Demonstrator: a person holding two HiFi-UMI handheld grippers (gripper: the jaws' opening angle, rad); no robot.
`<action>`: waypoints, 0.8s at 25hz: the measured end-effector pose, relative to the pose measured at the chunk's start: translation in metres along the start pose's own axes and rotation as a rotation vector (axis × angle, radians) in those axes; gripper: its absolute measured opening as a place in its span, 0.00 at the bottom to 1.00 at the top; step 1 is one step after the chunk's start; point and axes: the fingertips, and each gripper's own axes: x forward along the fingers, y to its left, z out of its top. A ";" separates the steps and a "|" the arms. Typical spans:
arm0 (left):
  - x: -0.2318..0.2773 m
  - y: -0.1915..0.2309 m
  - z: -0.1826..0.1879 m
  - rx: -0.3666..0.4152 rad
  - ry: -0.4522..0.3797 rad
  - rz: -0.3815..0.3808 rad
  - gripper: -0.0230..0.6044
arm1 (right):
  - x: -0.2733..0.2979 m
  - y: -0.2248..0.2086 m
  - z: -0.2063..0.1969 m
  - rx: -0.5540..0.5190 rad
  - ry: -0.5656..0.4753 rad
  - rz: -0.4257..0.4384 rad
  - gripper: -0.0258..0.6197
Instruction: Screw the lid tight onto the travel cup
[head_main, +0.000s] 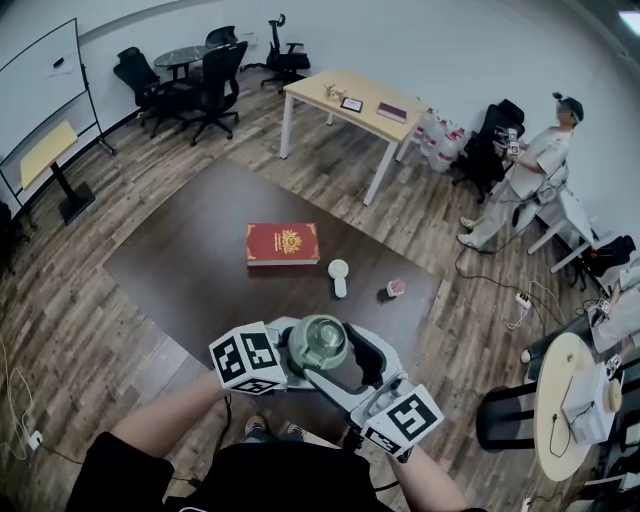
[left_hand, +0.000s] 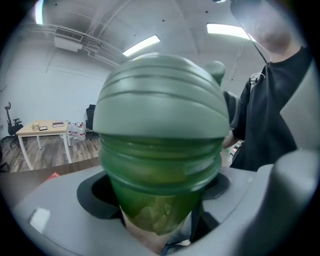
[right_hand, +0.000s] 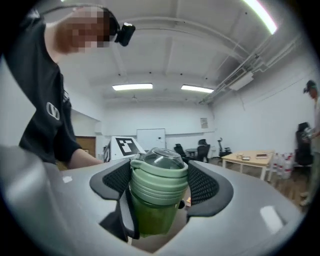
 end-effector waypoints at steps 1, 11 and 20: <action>0.001 0.002 -0.002 -0.001 0.007 0.014 0.70 | 0.001 -0.001 -0.002 0.008 0.023 -0.095 0.61; 0.008 0.001 -0.006 -0.009 0.011 0.000 0.70 | 0.001 0.001 -0.008 -0.033 0.090 -0.257 0.62; 0.001 -0.034 0.004 0.023 0.002 -0.181 0.70 | -0.024 0.005 0.005 -0.008 -0.011 0.373 0.63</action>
